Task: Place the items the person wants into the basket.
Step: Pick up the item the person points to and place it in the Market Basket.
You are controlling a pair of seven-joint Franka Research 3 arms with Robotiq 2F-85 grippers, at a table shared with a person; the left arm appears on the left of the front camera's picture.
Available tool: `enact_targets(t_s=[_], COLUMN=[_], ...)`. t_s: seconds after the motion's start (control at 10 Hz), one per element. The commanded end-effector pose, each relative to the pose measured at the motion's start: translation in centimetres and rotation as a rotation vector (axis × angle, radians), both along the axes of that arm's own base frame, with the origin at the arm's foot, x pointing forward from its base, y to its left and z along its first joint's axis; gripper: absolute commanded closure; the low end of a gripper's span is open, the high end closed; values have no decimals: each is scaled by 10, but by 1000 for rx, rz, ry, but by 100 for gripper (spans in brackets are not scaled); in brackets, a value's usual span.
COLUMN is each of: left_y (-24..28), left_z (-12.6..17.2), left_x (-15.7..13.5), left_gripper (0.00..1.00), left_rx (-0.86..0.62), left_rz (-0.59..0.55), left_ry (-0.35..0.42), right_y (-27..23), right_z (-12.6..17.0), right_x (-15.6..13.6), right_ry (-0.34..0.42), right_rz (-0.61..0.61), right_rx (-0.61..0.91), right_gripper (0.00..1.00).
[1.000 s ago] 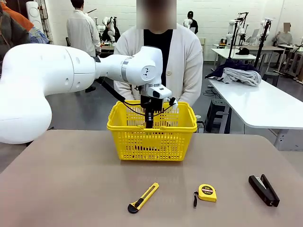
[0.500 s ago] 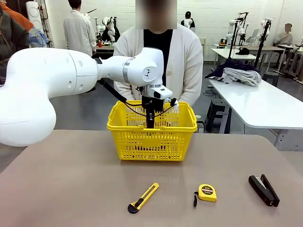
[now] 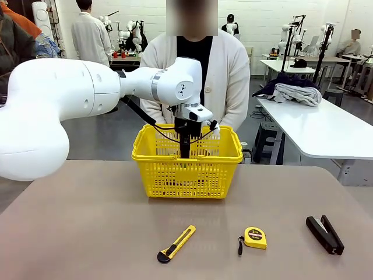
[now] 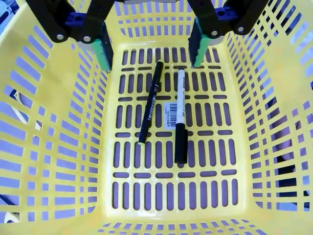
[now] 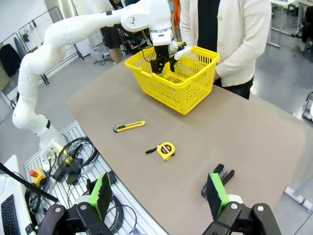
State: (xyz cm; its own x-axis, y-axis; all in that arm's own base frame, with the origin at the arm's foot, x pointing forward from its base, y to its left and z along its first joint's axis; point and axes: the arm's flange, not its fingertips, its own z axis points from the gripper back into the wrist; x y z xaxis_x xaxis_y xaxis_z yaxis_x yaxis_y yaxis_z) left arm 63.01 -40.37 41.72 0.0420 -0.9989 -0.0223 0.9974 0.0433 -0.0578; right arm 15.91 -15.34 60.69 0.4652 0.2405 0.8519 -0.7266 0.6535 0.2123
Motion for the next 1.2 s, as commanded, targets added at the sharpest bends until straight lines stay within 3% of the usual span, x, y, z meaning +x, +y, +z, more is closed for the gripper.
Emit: enact_targets(t_s=[0.0, 0.3, 0.5, 0.8, 1.1], left_y=[-8, -7, 13, 66, 135], left_z=[7, 12, 59, 139, 171], left_x=[13, 13, -2, -60, -126], left_gripper=[0, 0, 0, 0, 0], left_rx=[20, 19, -34, -127, -207], left_rz=[-19, -1, 25, 79, 203], left_ry=[2, 3, 19, -42, -91], right_y=[1, 1, 1, 1, 1], right_z=[0, 0, 0, 0, 0], right_x=[1, 1, 1, 1, 1], right_ry=[-8, -8, -8, -8, -8], right_rz=[17, 17, 17, 17, 17], right_rx=[6, 6, 6, 6, 6], right_gripper=[0, 0, 0, 0, 0])
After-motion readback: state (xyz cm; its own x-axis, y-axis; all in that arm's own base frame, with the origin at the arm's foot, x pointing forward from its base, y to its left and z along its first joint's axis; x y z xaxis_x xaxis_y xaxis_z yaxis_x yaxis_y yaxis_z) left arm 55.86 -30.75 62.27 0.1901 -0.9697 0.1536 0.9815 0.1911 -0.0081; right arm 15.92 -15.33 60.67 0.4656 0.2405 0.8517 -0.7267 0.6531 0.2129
